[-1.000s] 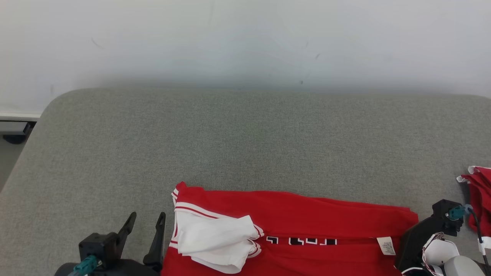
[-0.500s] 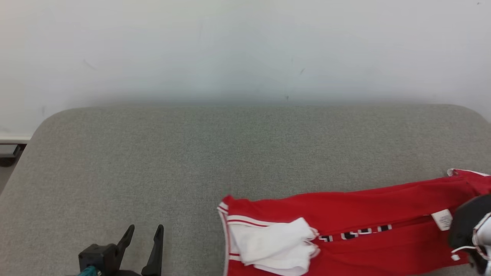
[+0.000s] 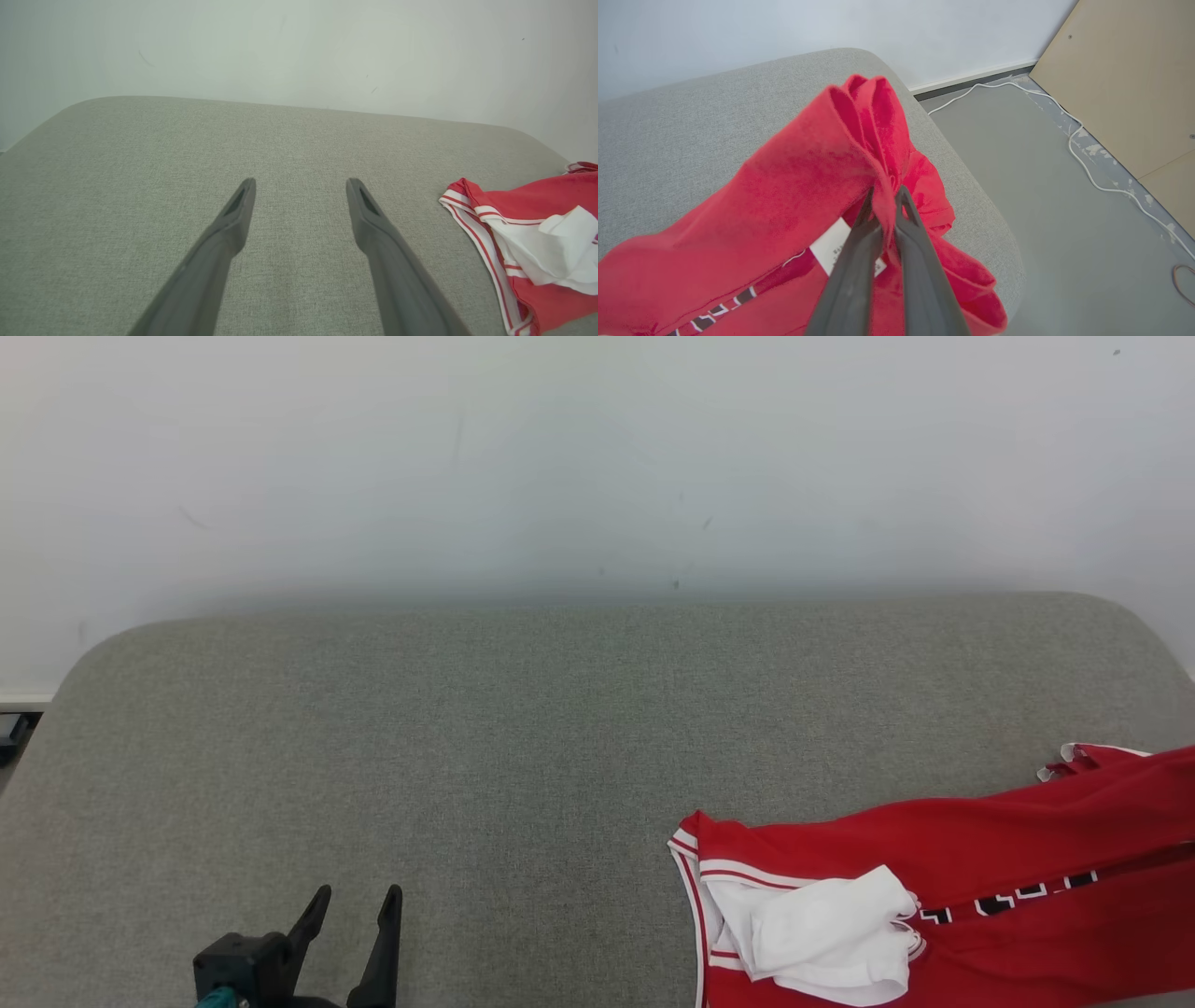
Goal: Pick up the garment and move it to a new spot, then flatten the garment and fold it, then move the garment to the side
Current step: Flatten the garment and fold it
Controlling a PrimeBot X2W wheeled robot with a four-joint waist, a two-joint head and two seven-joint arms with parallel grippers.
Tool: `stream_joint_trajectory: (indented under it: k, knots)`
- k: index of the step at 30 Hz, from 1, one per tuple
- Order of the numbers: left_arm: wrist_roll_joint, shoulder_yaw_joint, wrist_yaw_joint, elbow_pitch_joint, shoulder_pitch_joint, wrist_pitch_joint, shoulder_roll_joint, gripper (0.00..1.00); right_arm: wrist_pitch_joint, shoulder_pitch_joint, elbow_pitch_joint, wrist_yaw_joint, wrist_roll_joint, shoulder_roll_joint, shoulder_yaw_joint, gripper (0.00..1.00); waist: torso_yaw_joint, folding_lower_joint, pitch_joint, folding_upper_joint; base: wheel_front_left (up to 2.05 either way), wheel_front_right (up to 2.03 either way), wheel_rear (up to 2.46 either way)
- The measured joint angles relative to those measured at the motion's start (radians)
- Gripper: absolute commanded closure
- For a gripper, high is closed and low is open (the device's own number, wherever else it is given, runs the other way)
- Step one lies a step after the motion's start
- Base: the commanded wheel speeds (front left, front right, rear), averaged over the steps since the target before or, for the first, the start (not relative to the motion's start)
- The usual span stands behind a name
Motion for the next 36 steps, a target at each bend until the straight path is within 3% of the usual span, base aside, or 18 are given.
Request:
stream_joint_trajectory:
  k: [3,8,15,20,29,36]
  knots:
    - [0.000,0.000,0.000,-0.003,0.000,0.000,0.000,0.00,0.021,0.000,-0.041,0.000,-0.010,0.000,0.010,1.00,-0.001,0.0000,0.000,0.0000,0.00,0.00,0.00]
    - [0.000,-0.002,0.000,-0.003,0.000,0.000,-0.002,0.00,0.061,-0.003,-0.138,0.002,-0.015,0.056,0.124,1.00,-0.002,0.0000,0.001,0.0000,0.00,0.00,0.00]
    - [0.000,-0.006,0.000,-0.003,-0.002,0.002,-0.005,0.00,0.103,-0.007,-0.207,0.038,-0.029,0.121,0.264,1.00,0.002,0.0000,0.003,0.0000,0.00,0.00,0.00]
    - [0.000,-0.005,0.000,-0.003,-0.002,0.002,-0.004,0.00,0.127,-0.032,-0.220,0.062,-0.022,0.184,0.334,1.00,0.005,0.0000,0.006,0.0000,0.00,0.00,0.00]
    - [-0.002,-0.005,0.000,-0.003,-0.005,0.002,-0.008,0.00,0.151,-0.046,-0.172,0.072,-0.005,0.289,0.429,1.00,0.011,0.0001,0.019,0.0000,0.00,0.00,0.00]
    - [-0.002,-0.005,0.000,-0.002,-0.008,0.002,-0.008,0.00,0.154,-0.044,-0.134,0.063,0.010,0.311,0.479,1.00,0.015,0.0002,0.025,0.0000,0.00,0.00,0.00]
